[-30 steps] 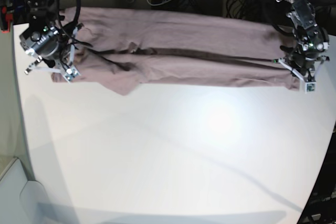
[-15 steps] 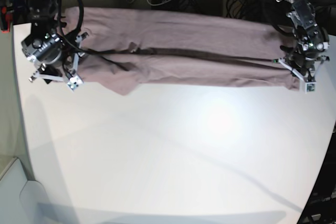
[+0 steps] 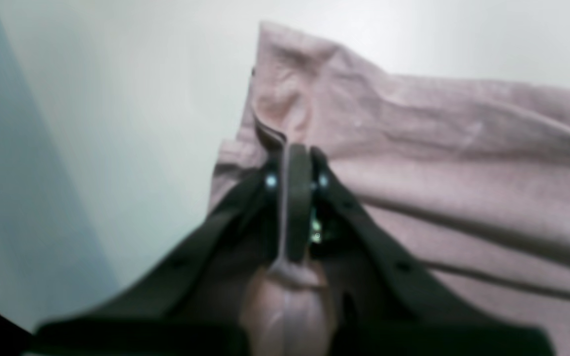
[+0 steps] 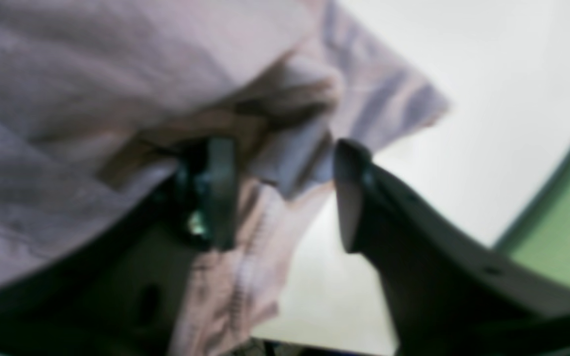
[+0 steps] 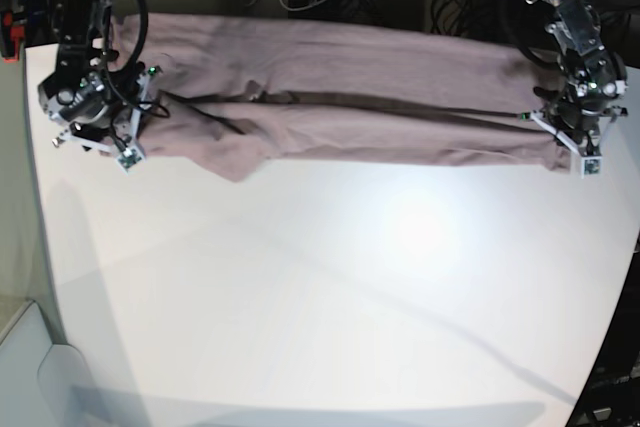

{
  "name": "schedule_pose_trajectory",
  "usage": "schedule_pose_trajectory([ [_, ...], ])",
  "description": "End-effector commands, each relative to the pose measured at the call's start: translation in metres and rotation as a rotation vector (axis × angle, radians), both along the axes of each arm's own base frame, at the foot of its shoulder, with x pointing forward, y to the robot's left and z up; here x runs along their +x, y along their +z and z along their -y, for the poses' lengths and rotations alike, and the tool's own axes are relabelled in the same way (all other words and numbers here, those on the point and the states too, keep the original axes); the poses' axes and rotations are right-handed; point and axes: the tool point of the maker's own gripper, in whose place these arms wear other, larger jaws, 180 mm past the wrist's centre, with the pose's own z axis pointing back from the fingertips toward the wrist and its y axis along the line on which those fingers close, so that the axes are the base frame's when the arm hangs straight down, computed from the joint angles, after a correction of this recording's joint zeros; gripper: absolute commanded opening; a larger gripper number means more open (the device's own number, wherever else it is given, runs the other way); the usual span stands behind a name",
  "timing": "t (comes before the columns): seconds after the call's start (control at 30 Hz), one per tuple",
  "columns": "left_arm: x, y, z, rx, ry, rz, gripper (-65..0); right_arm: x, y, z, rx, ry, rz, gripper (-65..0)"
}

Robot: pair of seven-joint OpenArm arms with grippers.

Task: Layout the t-shirt on the table in an organized manner, then fold the t-shirt properly
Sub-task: 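Tuck the loose fabric at the strip's end with the right gripper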

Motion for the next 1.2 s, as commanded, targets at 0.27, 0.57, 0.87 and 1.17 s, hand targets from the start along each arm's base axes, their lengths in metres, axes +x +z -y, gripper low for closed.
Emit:
schedule_pose_trajectory([
  [0.27,-0.001,0.004,-0.006,0.024,0.004,-0.010,-64.8,0.004,0.022,0.011,-0.045,-0.012,0.056,-65.0],
  [0.57,-0.002,0.004,-0.007,0.024,0.005,-0.010,-64.8,-0.002,0.068,0.029,-0.188,-0.032,0.080,-65.0],
  [0.87,-0.002,0.004,-0.007,0.024,0.005,-0.010,-64.8,-0.034,0.044,0.021,-0.159,-0.012,0.003,-65.0],
  [1.17,0.000,0.005,-0.007,0.024,0.005,-0.007,-64.8,-0.045,0.000,0.015,-0.077,-0.030,-0.096,-60.2],
])
